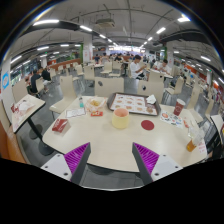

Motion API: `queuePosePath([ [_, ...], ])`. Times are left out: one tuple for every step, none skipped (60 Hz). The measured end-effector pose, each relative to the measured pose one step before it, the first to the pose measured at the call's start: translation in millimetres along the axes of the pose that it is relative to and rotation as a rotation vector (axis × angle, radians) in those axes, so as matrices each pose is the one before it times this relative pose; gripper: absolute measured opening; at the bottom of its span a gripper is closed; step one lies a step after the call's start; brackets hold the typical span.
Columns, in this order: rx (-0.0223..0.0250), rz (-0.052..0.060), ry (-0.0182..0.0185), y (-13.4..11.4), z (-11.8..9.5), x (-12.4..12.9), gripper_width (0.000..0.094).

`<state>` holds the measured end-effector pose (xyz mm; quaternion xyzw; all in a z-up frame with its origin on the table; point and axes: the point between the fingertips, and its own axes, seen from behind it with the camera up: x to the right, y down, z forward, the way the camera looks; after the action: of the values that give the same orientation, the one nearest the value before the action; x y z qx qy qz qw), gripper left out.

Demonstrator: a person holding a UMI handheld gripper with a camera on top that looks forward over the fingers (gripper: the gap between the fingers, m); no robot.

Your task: Pour water

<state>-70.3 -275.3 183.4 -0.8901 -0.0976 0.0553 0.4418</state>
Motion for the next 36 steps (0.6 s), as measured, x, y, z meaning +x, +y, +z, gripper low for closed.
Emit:
queuePosePath([
  [0.00109,0.0017,-0.00067,-0.11,0.04,0.04,0.0849],
  [0.00084,0.0008,-0.00082,0.01,-0.04,0.3,0.0851],
  [0.00051,0.0005,-0.00102,0.15,0.02,0.49,0.085],
  [0.00035,0.0006,-0.00065,-0.08,-0.09,0.41,0.0848],
  [-0.00041,0.0007,0.00007,0.19,-0.57,0.62,0.0848],
  [-0.00256,-0.0005,0.00362,2.37,1.0,4.4,0.0849],
  [-0.00098,0.0006,0.00095,1.03,-0.89,3.27,0.0849],
  [-0.0003,0.001,0.00055,1.15,-1.04,3.64,0.0847],
  [-0.00006,0.0011,0.00016,1.76,-1.19,4.41,0.0848],
  [-0.00066,0.0013,0.00038,2.28,-1.36,4.85,0.0846],
  [-0.00071,0.0015,0.00185,2.35,-1.45,5.7,0.0848],
  [-0.00081,0.0016,0.00283,2.59,-1.38,6.2,0.0849],
  [-0.00138,0.0018,0.00297,2.74,-1.06,6.78,0.0847],
  [-0.0016,0.0021,0.00281,2.99,-1.32,7.05,0.0848],
  [-0.00153,0.0029,0.00295,3.2,-0.85,7.16,0.0846],
  [-0.00167,0.0028,0.00343,3.0,-0.55,7.3,0.0847],
  [-0.00174,0.0028,0.00384,3.0,-0.64,7.51,0.0848],
  [-0.00212,0.0021,0.00257,6.99,-5.85,20.62,0.0847],
  [-0.00096,0.0026,0.00462,3.1,-0.2,7.86,0.0848],
  [0.00071,0.0031,0.00539,2.69,-0.26,8.39,0.0847],
  [0.00238,0.0031,0.00507,2.56,0.07,8.49,0.0847],
  [0.00289,0.0023,0.00467,2.5,-0.21,8.5,0.0846],
  [0.00225,0.0013,0.00478,2.94,-0.28,8.91,0.0848],
  [0.00095,0.0005,0.00455,3.05,-0.74,8.97,0.0847],
  [0.00057,0.0001,0.00457,3.29,0.07,9.05,0.0847],
  [0.00092,-0.0002,0.00485,3.6,0.03,9.1,0.0848],
  [0.00114,-0.0003,0.00582,3.12,0.02,9.57,0.0848],
  [0.00163,-0.0002,0.00698,3.11,0.24,9.87,0.0848],
  [0.00137,0.0005,0.00844,3.12,0.13,10.5,0.0848],
  [0.0007,0.0008,0.00938,3.27,0.15,11.12,0.085],
  [0.00071,0.0017,0.00926,2.96,0.59,10.8,0.0849],
  [0.00074,0.0022,0.00883,3.12,0.46,10.93,0.0848],
  [0.00142,0.0032,0.00829,2.49,1.09,11.12,0.0848],
  [0.00121,0.0037,0.00735,2.63,1.03,10.87,0.0849],
  [0.0006,0.0039,0.00675,2.86,1.44,10.63,0.085],
  [0.00049,0.0041,0.00678,2.89,1.43,10.76,0.0847],
])
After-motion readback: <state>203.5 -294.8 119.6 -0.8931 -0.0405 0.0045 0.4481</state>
